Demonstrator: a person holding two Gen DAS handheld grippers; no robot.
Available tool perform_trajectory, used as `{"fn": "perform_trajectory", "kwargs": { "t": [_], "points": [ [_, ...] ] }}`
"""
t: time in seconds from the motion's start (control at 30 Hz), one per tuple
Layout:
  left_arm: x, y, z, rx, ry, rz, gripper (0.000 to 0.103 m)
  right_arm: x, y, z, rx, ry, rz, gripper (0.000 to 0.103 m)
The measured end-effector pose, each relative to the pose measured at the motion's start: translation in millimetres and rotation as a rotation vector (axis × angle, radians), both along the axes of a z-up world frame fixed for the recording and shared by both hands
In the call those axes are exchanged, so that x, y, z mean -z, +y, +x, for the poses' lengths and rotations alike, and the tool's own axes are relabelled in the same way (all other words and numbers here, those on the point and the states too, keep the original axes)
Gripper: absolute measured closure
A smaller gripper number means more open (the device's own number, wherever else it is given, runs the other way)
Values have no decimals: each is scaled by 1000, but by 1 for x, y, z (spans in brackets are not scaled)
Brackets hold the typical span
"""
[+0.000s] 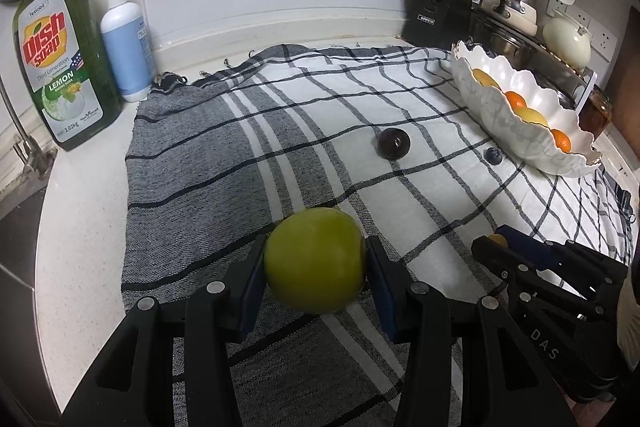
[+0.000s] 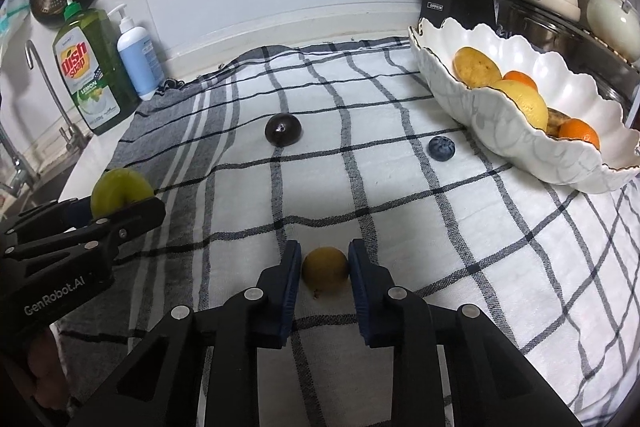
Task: Organize fruits
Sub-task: 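Hold the green apple in the left tool while the right tool grasps the small yellow fruit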
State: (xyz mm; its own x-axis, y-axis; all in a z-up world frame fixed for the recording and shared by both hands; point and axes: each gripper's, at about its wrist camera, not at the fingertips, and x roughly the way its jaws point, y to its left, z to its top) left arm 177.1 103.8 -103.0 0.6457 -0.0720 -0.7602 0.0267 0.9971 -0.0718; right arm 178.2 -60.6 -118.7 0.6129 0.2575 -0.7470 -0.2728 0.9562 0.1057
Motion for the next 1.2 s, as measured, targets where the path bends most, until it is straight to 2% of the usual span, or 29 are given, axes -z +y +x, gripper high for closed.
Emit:
{"fn": "perform_trajectory", "kwargs": {
  "t": [0.2,0.77,1.2],
  "points": [
    [-3,-1,-1,2,-4,2,56,-3,0,-3,-2,-16,3,78],
    [-23,-18,-3,35,-37,7,56,-37,-17,-11,29,-83,47,78],
    [-35,-18,-2,35,-62,4,56,-59,-13,-19,14,-164,13,78]
  ]
}}
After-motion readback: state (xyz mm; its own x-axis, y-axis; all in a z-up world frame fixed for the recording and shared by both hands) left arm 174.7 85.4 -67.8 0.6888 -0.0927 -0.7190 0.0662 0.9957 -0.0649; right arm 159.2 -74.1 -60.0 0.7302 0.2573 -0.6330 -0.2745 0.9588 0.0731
